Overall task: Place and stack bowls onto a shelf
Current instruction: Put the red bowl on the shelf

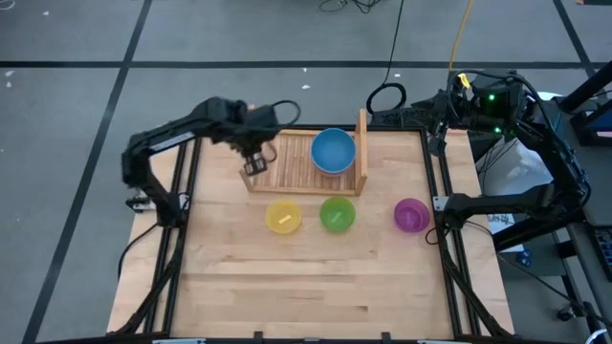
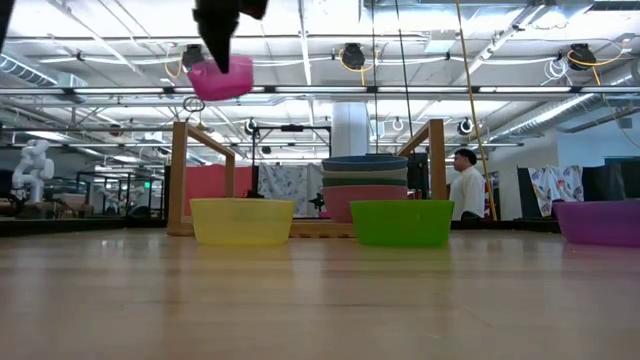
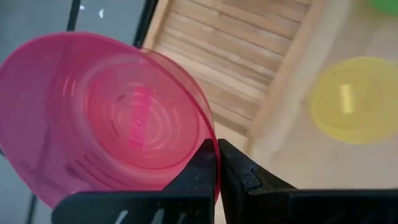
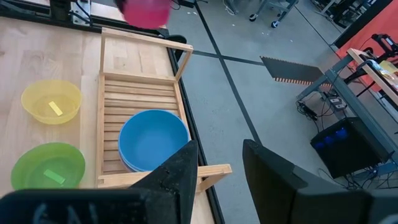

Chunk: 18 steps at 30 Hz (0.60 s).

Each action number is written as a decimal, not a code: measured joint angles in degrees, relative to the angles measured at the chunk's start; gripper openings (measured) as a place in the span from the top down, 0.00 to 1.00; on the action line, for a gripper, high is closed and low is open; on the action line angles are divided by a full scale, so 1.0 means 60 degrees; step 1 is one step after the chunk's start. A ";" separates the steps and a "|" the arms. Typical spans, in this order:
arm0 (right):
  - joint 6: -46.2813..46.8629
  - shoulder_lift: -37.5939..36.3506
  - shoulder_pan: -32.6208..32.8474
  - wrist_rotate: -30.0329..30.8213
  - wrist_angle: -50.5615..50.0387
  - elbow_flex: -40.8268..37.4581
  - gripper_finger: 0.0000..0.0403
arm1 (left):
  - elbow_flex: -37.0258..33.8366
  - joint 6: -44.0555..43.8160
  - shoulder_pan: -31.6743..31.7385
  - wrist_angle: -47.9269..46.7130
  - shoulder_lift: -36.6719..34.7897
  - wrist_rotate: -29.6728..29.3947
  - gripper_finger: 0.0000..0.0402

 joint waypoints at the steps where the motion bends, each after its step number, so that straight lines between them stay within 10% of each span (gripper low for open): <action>1: 0.0005 0.0000 0.0002 0.0000 -0.0003 0.0000 0.70 | 0.0268 0.0416 0.0165 0.0013 0.0283 0.0029 0.99; 18: 0.0104 0.0000 0.0000 0.0000 -0.0007 0.0000 0.70 | 0.1378 0.2921 0.1679 0.1301 0.2815 0.2337 0.99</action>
